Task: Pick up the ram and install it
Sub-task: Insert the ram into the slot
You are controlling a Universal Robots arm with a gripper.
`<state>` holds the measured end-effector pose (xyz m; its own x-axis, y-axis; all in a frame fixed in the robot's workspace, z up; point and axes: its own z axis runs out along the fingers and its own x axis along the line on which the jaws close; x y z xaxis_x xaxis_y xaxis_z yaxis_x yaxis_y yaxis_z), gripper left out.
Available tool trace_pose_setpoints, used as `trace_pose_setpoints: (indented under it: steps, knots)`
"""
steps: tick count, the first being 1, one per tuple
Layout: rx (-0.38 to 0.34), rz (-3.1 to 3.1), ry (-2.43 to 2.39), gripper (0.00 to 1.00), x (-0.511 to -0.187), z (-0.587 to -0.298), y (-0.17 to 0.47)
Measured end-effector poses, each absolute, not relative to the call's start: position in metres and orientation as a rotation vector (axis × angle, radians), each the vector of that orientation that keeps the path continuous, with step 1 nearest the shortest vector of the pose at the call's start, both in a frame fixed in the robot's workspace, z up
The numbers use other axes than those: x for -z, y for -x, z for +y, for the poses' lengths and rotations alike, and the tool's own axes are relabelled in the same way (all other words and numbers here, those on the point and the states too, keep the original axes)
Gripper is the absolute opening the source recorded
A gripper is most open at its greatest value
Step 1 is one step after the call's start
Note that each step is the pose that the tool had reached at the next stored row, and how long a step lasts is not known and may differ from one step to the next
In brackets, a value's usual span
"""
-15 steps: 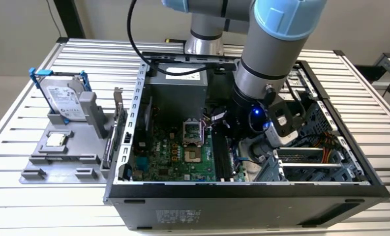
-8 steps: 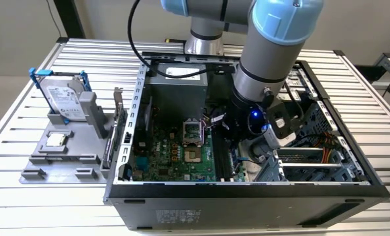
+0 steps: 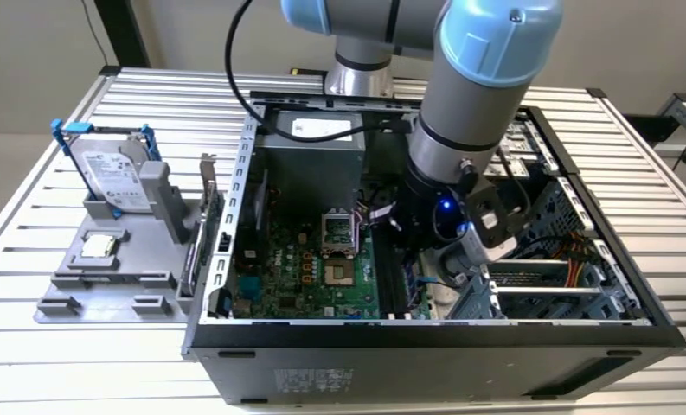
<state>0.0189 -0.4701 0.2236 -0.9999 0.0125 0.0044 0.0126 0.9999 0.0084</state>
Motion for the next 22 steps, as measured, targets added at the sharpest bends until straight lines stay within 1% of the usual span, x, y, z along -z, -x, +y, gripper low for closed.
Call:
trace_pose_setpoints:
  steps: [22]
  knots:
    - [0.013,-3.136,0.020,0.00,-0.2170,-0.4710,-0.0173]
